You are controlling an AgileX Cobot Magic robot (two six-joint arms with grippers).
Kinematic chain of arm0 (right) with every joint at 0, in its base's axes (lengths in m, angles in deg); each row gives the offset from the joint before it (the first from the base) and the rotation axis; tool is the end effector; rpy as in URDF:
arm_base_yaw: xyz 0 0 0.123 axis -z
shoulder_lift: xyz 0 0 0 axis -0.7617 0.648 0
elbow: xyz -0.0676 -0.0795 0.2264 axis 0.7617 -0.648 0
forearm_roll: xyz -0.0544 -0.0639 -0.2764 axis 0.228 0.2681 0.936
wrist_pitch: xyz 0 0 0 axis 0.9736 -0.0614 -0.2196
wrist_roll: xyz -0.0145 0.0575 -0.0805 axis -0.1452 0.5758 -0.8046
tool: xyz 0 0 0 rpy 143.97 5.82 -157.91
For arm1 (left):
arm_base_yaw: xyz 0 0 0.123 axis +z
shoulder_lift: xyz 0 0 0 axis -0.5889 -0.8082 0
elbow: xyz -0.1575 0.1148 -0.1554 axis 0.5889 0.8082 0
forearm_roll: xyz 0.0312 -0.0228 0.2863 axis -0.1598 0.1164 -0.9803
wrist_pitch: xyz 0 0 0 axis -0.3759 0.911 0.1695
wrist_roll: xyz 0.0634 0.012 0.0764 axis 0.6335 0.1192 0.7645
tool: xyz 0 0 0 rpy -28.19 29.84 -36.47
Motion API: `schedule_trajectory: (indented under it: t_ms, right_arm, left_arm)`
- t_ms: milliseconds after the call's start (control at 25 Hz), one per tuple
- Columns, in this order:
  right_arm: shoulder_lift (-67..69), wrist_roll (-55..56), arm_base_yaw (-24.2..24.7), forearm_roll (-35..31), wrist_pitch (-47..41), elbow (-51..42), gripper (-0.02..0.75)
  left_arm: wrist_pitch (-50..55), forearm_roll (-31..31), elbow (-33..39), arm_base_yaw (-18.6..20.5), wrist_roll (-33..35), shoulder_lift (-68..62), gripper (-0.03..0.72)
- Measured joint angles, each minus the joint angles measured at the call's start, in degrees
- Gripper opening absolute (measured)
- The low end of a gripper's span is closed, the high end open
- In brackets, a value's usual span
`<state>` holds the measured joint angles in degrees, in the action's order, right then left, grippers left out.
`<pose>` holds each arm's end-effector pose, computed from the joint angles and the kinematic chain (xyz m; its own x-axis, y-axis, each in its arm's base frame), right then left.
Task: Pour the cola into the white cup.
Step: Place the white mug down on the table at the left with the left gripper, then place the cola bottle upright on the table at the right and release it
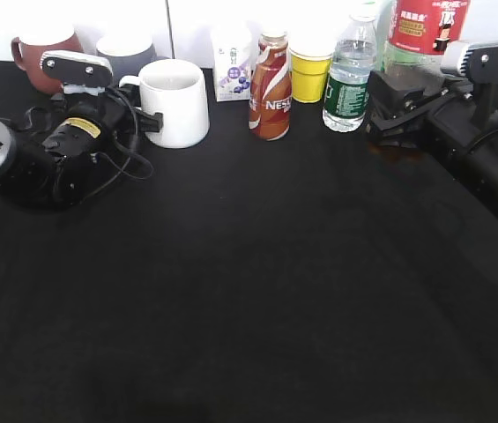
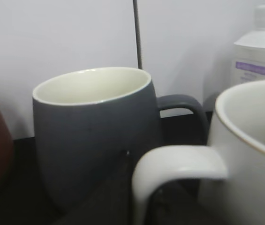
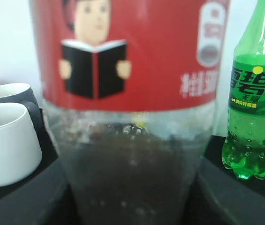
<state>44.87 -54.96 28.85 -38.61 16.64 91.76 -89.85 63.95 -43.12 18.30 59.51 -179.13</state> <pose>0.3086 0.1169 0.1133 0.0392 0.0801 -0.9960 -0.3577 0.9319 0.0609 0.4434 -0.1346 0.0469 -0.0057 0.0397 -0.9992 0.2364 0.9709 0.0373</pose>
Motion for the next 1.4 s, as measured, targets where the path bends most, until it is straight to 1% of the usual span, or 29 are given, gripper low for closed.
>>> schedule_trajectory:
  t_ms: [40,120,160,240,320,400,520,560,640,800,880,960,1080,1280,1400]
  right_arm:
    - [0.0,0.0,0.0,-0.38,0.0,0.0,0.385]
    - [0.0,0.0,0.0,-0.64,0.0,0.0,0.385]
    - [0.0,0.0,0.0,-0.7,0.0,0.0,0.385]
    - [0.0,-0.05,0.0,-1.68,0.0,0.0,0.385]
    - [0.0,-0.89,0.0,-3.92,0.0,0.0,0.385]
    - [0.0,-3.51,0.0,-7.18,0.0,0.0,0.385]
    - [0.13,-8.56,0.0,-17.17,0.0,0.62,0.385]
    - [1.1,-9.27,0.12,-19.4,0.0,2.03,0.385]
    - [4.46,-9.63,0.81,-19.89,0.0,5.51,0.385]
    - [13.79,-9.78,4.22,-19.69,0.0,12.54,0.385]
    - [18.29,-9.6,5.7,-17.56,0.07,16.2,0.385]
    - [22.7,-9.4,5.81,-14.24,0.01,20.06,0.385]
    - [26.46,-9.28,5.81,-13.35,1.38,23.7,0.385]
    - [26.8,-9.28,5.88,-13.52,2.04,23.66,0.385]
    - [25.74,-9.28,5.88,-13.21,3.65,20.35,0.385]
  left_arm:
    - [0.0,0.05,-0.06,0.0,0.0,0.0,0.09]
    - [-0.16,0.05,-0.1,0.0,-0.03,0.0,0.218]
    - [-1.12,0.05,0.79,0.0,-0.03,0.06,0.253]
    - [-3.41,0.05,4.58,0.0,-0.14,0.46,0.27]
    - [-6.68,0.05,10.74,0.0,-0.2,3.19,0.272]
    - [-8.8,0.05,18.08,0.0,-0.2,9.33,0.272]
    - [-9.49,0.0,29.46,0.0,-0.2,21.08,0.272]
    - [-9.22,0.0,32.58,0.0,-0.2,24.94,0.272]
    - [-8.27,-0.11,36.97,0.0,-0.2,31.15,0.272]
    - [-4.95,-1.67,38.02,0.0,-0.2,36.43,0.272]
    - [-4.55,-1.84,38.02,0.0,-0.2,36.72,0.272]
    - [-4.5,-2.04,38.02,0.0,-0.2,36.72,0.272]
    - [-4.5,-2.09,38.02,0.0,-0.2,36.72,0.272]
    - [-4.49,-2.14,38.02,0.0,-0.2,36.72,0.272]
    - [-4.49,-2.14,38.02,0.0,-0.2,36.72,0.272]
